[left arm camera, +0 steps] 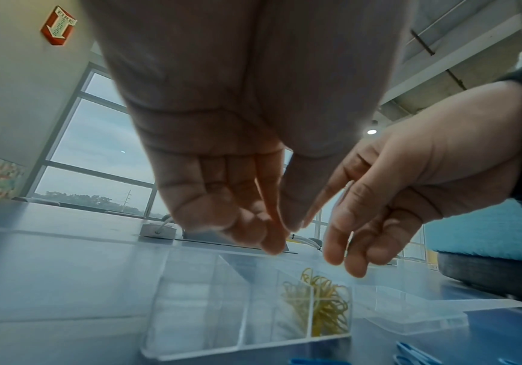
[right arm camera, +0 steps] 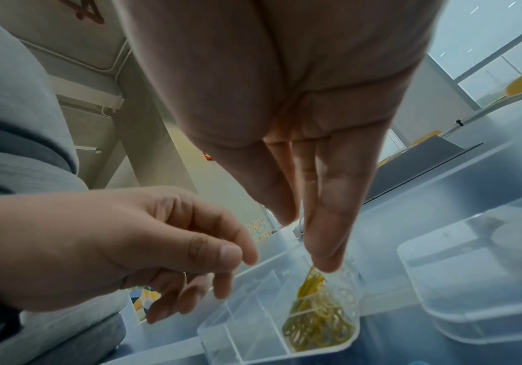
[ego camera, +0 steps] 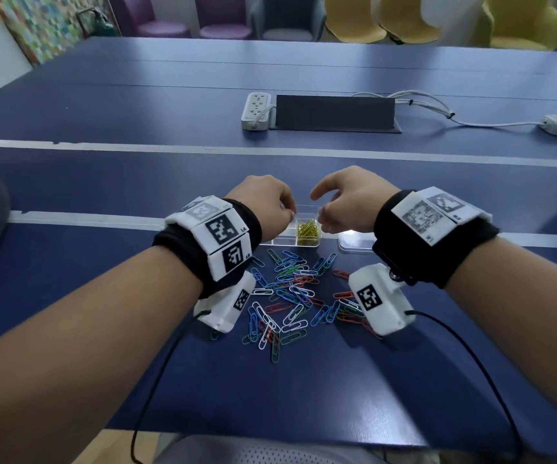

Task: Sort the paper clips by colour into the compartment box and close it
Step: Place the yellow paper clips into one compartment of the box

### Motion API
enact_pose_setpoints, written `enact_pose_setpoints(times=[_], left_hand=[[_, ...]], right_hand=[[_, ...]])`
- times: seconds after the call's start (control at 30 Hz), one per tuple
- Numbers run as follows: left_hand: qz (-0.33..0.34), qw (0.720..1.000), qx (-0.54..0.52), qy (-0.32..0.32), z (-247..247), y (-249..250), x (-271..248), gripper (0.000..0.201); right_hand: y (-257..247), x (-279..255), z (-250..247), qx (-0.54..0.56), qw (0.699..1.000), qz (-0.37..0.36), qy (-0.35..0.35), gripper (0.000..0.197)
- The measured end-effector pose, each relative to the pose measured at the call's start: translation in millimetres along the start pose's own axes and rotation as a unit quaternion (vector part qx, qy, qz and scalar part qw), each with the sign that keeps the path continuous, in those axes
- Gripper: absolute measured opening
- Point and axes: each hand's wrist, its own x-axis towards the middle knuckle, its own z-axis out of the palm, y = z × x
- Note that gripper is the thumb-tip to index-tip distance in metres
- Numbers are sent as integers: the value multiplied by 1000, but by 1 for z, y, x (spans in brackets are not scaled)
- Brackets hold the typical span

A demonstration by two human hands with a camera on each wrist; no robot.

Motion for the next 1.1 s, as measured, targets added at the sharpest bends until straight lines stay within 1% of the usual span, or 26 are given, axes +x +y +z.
enact_pose_setpoints(times=[0.1, 0.17, 0.27, 0.33, 0.47, 0.57, 0.77, 0.87, 1.0, 1.1], left_hand=[[14, 999, 25, -15, -2, -9, -8, 17], [26, 997, 52, -43, -3, -14, -14, 16], [35, 990, 101, -95, -1, -22, -24, 14], [37, 985, 123, -112, 1, -26, -28, 12], [52, 980, 167, -100, 6, -28, -32, 14], [49, 976, 186, -100, 7, -26, -31, 18], [74, 958, 249, -124, 10, -15, -26, 33], [99, 945, 288, -121, 13, -6, -24, 31], [119, 928, 331, -122, 19, 0, -22, 30], [124, 923, 346, -113, 21, 2, -22, 25]], right_hand=[[2, -10, 0, -34, 999, -19, -1, 29], [2, -20, 1, -80, 996, -43, -1, 25], [2, -33, 5, -140, 987, -73, -29, 22], [2, -37, 8, -176, 980, -86, -43, 22], [5, -39, 13, -236, 966, -93, -51, 33], [7, -39, 17, -264, 956, -110, -64, 38], [11, -39, 18, -283, 950, -119, -56, 35], [12, -41, 16, -283, 950, -113, -62, 33], [12, -43, 15, -277, 952, -105, -71, 27], [11, -42, 19, -282, 949, -115, -78, 28]])
